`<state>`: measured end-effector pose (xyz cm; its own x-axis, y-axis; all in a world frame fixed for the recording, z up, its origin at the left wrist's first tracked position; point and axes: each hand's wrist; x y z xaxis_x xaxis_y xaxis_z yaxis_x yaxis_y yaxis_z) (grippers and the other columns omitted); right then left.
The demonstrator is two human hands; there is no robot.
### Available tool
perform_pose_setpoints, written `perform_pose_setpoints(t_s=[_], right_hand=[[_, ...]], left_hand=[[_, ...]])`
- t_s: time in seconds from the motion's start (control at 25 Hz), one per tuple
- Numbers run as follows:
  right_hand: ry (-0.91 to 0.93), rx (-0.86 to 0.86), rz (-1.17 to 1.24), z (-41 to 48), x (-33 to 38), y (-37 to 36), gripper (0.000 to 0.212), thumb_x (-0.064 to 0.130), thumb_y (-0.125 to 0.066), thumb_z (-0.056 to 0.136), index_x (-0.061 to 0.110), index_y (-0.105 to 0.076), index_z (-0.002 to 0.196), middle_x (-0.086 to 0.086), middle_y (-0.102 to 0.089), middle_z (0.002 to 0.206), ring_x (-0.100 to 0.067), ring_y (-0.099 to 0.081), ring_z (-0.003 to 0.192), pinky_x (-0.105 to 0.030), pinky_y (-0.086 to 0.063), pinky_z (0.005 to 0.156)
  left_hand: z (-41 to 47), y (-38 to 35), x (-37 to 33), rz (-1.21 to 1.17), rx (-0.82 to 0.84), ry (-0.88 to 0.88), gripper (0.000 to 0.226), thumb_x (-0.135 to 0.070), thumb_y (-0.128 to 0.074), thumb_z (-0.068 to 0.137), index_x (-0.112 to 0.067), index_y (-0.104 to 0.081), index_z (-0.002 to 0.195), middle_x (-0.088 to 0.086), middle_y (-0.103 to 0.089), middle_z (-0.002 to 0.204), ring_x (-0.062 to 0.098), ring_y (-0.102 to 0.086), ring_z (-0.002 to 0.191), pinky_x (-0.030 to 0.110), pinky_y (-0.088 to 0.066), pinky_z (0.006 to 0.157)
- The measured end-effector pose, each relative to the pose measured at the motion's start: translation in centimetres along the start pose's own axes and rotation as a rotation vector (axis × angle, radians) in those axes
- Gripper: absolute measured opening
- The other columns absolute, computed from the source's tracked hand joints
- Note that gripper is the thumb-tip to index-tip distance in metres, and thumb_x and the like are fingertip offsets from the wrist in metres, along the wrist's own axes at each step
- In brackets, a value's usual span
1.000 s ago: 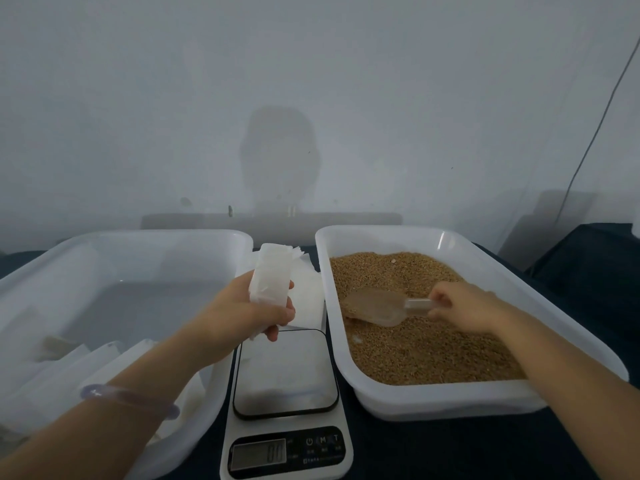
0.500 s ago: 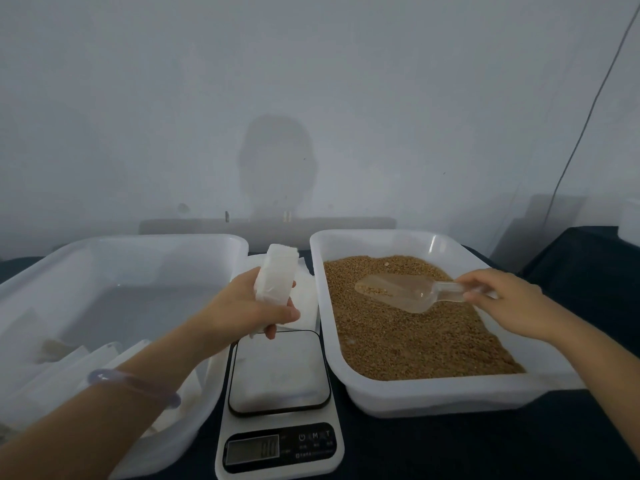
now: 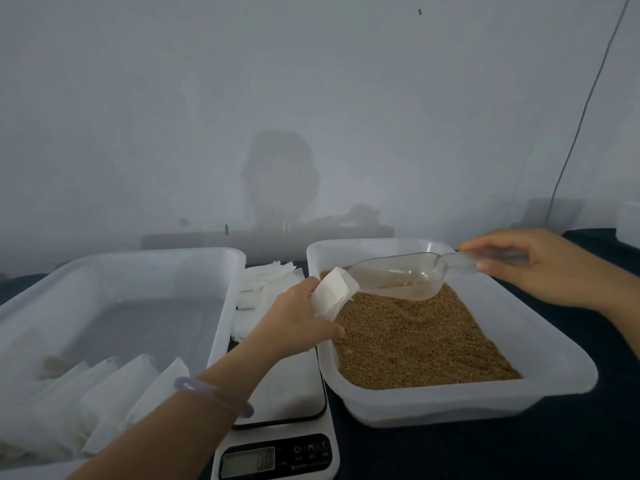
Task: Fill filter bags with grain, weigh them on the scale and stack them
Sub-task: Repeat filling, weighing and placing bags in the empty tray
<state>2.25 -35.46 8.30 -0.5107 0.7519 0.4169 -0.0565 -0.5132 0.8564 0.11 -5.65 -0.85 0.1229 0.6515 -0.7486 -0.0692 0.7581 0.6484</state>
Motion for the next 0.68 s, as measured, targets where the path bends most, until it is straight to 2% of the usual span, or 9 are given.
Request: perform_pose_setpoints(t_s=[0.08, 0.16, 0.32, 0.4, 0.52, 0.68], right_hand=[[0.044, -0.007, -0.114, 0.6, 0.7, 0.7, 0.028, 0.022, -0.061, 0.088, 0.045, -0.056, 0.104, 0.021, -0.058, 0.102, -0.006, -0.054, 0.103, -0.036, -0.038, 0.098], [0.088, -0.034, -0.233, 1.3, 1.4, 1.7, 0.028, 0.025, -0.060, 0.088, 0.046, -0.056, 0.106, 0.020, -0.058, 0.101, -0.009, -0.051, 0.104, -0.040, -0.029, 0.105], [0.129, -0.089, -0.432, 2.6, 2.8, 3.6, 0.027, 0.031, -0.058, 0.089, 0.050, -0.053, 0.107, 0.021, -0.056, 0.102, -0.006, -0.035, 0.106, -0.032, -0.011, 0.103], [0.140, -0.129, -0.477, 3.0, 3.3, 4.2, 0.027, 0.030, -0.059, 0.089, 0.048, -0.056, 0.109, 0.018, -0.057, 0.105, -0.007, -0.032, 0.110, -0.032, -0.009, 0.104], [0.152, -0.152, -0.496, 3.1, 3.7, 4.6, 0.027, 0.029, -0.060, 0.088, 0.045, -0.059, 0.110, 0.016, -0.058, 0.108, -0.010, -0.032, 0.116, -0.032, -0.008, 0.104], [0.169, -0.149, -0.491, 2.9, 3.5, 4.5, 0.027, 0.027, -0.061, 0.088, 0.047, -0.056, 0.107, 0.015, -0.058, 0.109, -0.011, -0.031, 0.117, -0.030, -0.010, 0.101]], left_hand=[[0.1, -0.1, -0.2, -0.004, -0.007, -0.016, 0.038, -0.024, -0.077, 0.070, -0.026, -0.050, 0.097, -0.005, -0.057, 0.089, 0.009, -0.055, 0.069, 0.016, -0.041, 0.044], [0.2, -0.4, -0.4, 0.003, -0.017, -0.029, 0.039, -0.026, -0.078, 0.069, -0.028, -0.048, 0.095, -0.008, -0.055, 0.087, 0.008, -0.055, 0.071, 0.019, -0.042, 0.049], [0.7, -1.3, -1.2, 0.045, -0.041, -0.064, 0.048, -0.033, -0.079, 0.069, -0.026, -0.048, 0.105, -0.010, -0.053, 0.090, 0.004, -0.053, 0.077, 0.019, -0.042, 0.056], [1.0, -2.0, -1.8, 0.013, -0.039, -0.071, 0.054, -0.035, -0.079, 0.068, -0.026, -0.047, 0.110, -0.008, -0.053, 0.093, 0.003, -0.053, 0.076, 0.015, -0.044, 0.051], [1.2, -3.0, -2.5, -0.055, -0.048, -0.061, 0.051, -0.036, -0.078, 0.069, -0.029, -0.045, 0.108, -0.009, -0.053, 0.093, 0.000, -0.052, 0.070, 0.006, -0.040, 0.042], [1.2, -3.6, -2.2, -0.107, -0.066, -0.055, 0.051, -0.037, -0.078, 0.070, -0.029, -0.047, 0.110, -0.011, -0.055, 0.097, 0.000, -0.054, 0.077, 0.008, -0.041, 0.045]])
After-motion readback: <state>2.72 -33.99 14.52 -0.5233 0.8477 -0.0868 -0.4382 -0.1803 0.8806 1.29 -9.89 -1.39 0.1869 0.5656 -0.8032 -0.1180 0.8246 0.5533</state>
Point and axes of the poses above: each hand's wrist, its own z-axis towards the middle knuckle, its own y-axis out of the back of the hand, x = y × z
